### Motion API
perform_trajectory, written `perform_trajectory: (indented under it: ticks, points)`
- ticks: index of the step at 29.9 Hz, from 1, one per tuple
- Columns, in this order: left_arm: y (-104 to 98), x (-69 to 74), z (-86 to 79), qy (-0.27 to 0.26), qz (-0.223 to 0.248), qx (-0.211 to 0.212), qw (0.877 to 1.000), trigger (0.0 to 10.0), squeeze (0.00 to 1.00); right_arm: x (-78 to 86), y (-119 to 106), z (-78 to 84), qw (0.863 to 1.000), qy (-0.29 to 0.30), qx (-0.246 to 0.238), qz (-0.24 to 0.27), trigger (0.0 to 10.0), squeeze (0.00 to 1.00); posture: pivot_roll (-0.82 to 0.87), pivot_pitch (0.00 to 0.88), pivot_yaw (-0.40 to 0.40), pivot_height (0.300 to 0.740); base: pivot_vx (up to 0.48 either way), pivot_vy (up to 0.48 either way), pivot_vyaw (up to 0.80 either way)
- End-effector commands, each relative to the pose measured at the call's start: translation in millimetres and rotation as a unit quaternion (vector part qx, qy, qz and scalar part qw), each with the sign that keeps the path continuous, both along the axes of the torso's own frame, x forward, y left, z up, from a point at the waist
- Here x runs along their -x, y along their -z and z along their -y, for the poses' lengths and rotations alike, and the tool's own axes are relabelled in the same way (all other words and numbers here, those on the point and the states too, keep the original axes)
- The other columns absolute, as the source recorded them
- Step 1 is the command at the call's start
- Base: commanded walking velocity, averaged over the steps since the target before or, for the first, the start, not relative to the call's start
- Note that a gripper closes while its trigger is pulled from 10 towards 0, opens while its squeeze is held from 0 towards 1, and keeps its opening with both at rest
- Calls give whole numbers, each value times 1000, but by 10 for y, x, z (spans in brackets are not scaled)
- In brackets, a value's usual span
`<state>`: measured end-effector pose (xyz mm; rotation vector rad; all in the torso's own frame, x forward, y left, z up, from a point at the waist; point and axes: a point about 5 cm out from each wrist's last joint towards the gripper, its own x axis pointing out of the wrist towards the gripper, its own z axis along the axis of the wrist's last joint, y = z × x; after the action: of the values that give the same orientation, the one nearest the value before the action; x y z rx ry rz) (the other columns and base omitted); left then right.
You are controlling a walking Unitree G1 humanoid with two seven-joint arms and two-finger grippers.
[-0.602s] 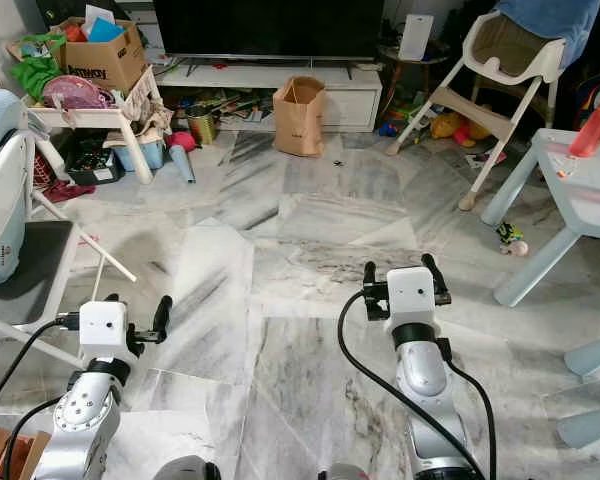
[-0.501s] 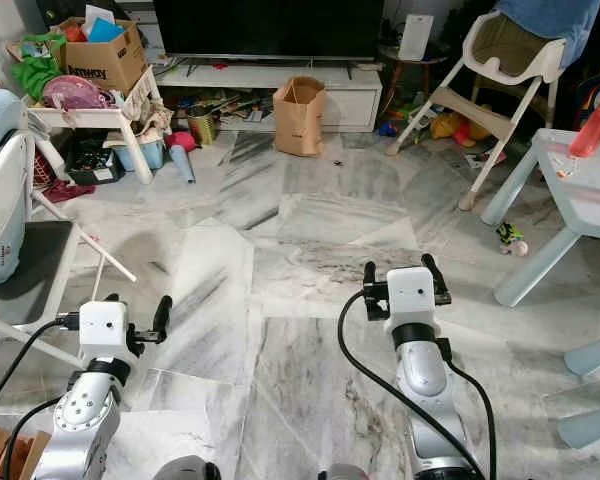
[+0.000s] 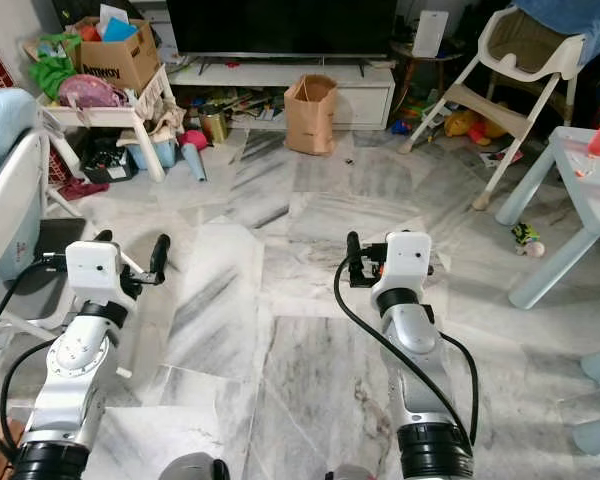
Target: Restocking fridge
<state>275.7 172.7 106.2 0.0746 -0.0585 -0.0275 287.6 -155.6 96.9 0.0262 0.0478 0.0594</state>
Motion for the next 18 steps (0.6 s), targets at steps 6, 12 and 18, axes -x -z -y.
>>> perform_trajectory:
  ticks: [6,12,18]
  points:
    - [57,123,-97,-25,-4,-3,1000,10000,0,90,77,161,998,15,58,-10,10000,0,43,0,20,740,0,0,0]
    - [23,109,-98,-31,-1,5,999,10000,0,-37,31,183,997,17,77,-11,10000,0,69,0,-11,740,0,0,0]
    - [-11,63,-53,-36,12,-15,999,10000,0,-114,21,73,997,-10,79,-11,10000,0,111,0,-70,740,0,0,0]
